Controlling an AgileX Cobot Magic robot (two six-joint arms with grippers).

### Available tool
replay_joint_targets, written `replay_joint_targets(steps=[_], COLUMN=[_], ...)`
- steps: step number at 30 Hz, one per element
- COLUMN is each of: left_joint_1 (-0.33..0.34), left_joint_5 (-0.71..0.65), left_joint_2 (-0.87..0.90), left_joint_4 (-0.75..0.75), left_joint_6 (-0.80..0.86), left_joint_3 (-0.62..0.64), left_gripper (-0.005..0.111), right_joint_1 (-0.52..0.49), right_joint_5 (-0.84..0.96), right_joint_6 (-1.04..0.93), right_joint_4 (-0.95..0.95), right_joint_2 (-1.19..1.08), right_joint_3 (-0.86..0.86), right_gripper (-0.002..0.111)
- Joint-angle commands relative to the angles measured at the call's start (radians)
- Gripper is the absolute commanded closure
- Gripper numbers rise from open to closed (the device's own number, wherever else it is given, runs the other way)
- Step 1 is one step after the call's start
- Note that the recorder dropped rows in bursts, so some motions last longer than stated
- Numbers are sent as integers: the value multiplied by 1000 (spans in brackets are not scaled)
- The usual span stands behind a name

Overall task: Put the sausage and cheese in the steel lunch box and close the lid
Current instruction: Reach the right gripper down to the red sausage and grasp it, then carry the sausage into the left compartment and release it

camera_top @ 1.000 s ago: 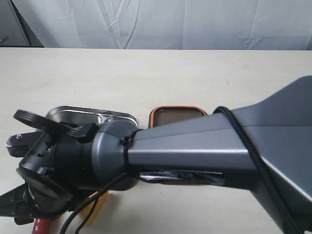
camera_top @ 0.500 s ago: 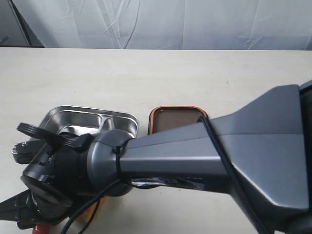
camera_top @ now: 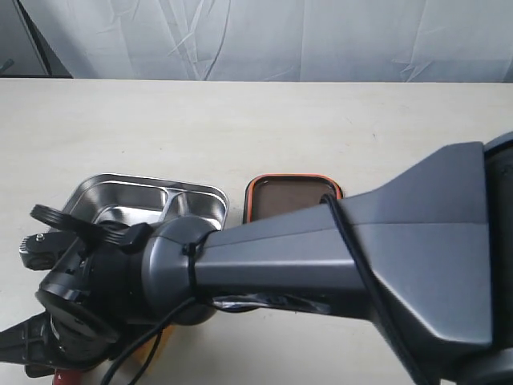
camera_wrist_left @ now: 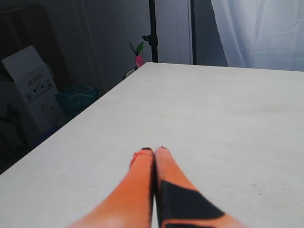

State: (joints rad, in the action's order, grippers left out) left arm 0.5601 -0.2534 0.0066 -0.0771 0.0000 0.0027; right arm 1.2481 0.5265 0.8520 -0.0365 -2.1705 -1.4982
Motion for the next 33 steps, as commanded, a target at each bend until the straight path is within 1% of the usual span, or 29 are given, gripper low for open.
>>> replay_joint_targets(steps=[1,7,9,10,14,16,17,20,21,25,29,33], left_joint_1=[4,4,4,4,4,4,4,4,4,4,4,4], left_joint_5=[15,15,15,15,16,16,16,16,16,16,16,16], left_joint_2=[-7,-7,-7,-7,-7,-7,-7,-7,-7,-7,-7,-7], left_joint_4=[8,8,8,8,8,8,8,12,12,16,16,16], left_joint_6=[0,0,0,0,0,0,0,0,0,0,0,0], left_joint_3=[-3,-3,-3,-3,-3,-3,-3,-3,-3,-3,-3,-3], left_gripper=[107,107,107,107,107,107,107,107,107,107,107,107], right_joint_1=[2,25,25,25,28,29,30,30,30,30,30,30], right_joint_5=[-25,-52,-36,-26,-15,-15,-13,-13,-13,10,16,22], right_joint_6=[-2,0,0,5,11,13,13,13,13,5,-44,-51], right_joint_4=[-19,-14,-8,4,4,4,4,4,4,6,13,85], right_joint_2=[-20,-20,-20,-23,-45,-49,-49,-49,-49,-35,3,64], right_joint_3=[-2,-2,-2,-2,-2,-2,-2,-2,-2,-2,-2,-2], right_gripper=[56,56,58,61,63,70,80,100,109,109,109,109])
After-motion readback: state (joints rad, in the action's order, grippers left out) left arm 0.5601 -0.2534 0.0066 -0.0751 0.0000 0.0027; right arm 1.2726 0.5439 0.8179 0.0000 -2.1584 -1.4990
